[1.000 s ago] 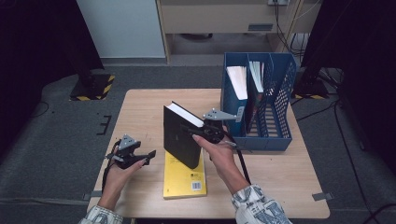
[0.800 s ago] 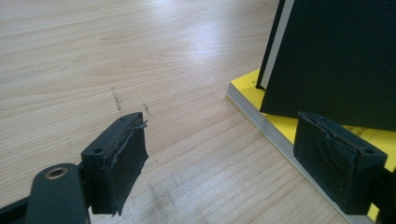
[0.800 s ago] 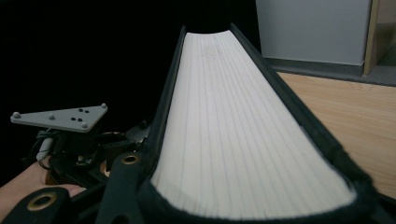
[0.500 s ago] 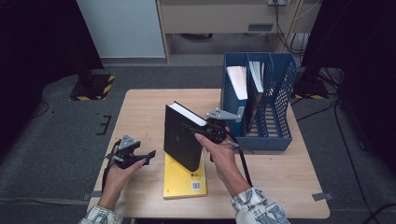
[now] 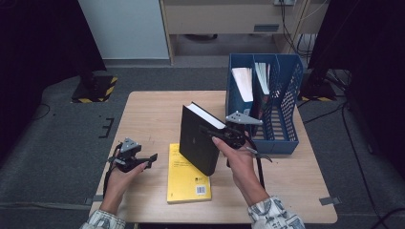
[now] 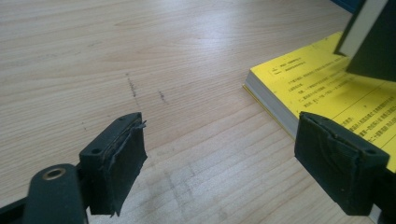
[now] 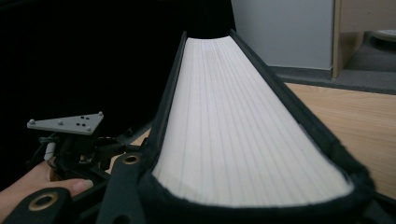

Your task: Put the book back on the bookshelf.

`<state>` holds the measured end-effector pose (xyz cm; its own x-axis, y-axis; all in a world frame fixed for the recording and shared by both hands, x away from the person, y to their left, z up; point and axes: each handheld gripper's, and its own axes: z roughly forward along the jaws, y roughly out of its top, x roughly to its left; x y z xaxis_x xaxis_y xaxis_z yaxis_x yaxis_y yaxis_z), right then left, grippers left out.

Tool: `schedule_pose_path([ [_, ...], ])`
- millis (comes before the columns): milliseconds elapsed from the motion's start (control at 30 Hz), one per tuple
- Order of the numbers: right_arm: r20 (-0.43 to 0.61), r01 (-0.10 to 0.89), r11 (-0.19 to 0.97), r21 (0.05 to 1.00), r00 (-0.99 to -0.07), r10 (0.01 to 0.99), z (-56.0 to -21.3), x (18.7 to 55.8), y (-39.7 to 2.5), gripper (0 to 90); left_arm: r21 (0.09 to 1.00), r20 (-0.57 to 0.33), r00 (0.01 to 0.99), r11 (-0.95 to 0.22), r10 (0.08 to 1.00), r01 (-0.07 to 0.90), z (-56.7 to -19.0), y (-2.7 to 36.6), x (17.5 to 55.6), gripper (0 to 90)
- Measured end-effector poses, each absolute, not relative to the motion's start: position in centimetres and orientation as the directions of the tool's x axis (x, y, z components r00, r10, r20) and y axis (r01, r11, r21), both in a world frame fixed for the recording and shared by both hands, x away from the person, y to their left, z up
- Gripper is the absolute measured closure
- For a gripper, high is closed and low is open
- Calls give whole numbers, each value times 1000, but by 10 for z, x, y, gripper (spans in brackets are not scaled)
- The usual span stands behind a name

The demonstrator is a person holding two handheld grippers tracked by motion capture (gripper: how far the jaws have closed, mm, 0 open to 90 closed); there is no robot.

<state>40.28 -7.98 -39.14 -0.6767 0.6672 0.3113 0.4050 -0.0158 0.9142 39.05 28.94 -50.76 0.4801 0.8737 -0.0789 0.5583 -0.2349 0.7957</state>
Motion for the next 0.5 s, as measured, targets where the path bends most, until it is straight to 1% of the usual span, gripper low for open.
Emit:
schedule_pose_path([
  [300,326,408,-41,912,-661,675,-391,396,-99,532,785,-77,468,-236,881,573,-511,293,392,108],
  [500,333,405,-57,912,-654,679,-389,391,-106,531,775,-75,456,-235,887,586,-513,296,393,96],
])
